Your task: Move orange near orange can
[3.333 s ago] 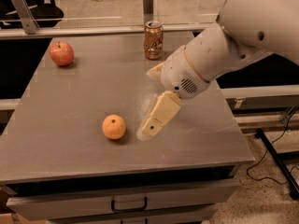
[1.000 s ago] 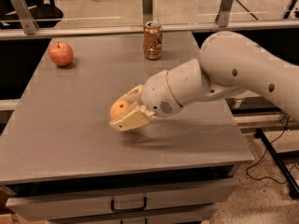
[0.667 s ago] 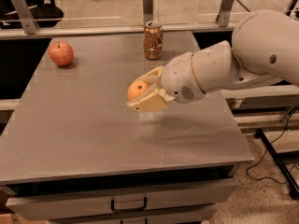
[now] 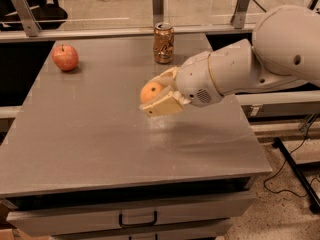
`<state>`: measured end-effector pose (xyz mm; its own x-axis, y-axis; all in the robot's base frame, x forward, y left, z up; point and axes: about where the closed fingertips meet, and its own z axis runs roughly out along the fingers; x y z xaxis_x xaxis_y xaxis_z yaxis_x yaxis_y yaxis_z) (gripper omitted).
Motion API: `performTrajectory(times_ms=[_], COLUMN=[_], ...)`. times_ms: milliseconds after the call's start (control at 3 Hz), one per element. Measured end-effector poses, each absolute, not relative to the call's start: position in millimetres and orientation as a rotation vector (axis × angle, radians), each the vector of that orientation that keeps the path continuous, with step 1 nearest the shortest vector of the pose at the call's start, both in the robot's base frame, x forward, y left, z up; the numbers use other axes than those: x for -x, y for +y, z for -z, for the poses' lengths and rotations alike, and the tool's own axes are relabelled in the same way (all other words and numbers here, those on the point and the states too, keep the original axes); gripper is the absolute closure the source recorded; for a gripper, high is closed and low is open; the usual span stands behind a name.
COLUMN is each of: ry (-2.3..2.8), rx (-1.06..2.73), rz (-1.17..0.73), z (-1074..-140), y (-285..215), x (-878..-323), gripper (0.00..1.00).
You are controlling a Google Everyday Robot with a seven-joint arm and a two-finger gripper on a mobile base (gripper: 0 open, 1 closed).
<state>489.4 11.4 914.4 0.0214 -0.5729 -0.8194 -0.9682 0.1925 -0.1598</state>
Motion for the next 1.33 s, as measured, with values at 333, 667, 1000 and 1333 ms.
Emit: performTrajectory(times_ms=[333, 667, 1000, 1333], ry=[1.664, 1.67, 1.687, 1.694], rx=[1.451, 1.4, 1.338, 1.262], rz=[-0.488, -0.37, -0.293, -0.265], z=[-927, -939, -939, -928], y=[-22, -66, -101, -129], x=[-521, -567, -613, -650], gripper=[1.0, 1.0, 1.0, 1.0])
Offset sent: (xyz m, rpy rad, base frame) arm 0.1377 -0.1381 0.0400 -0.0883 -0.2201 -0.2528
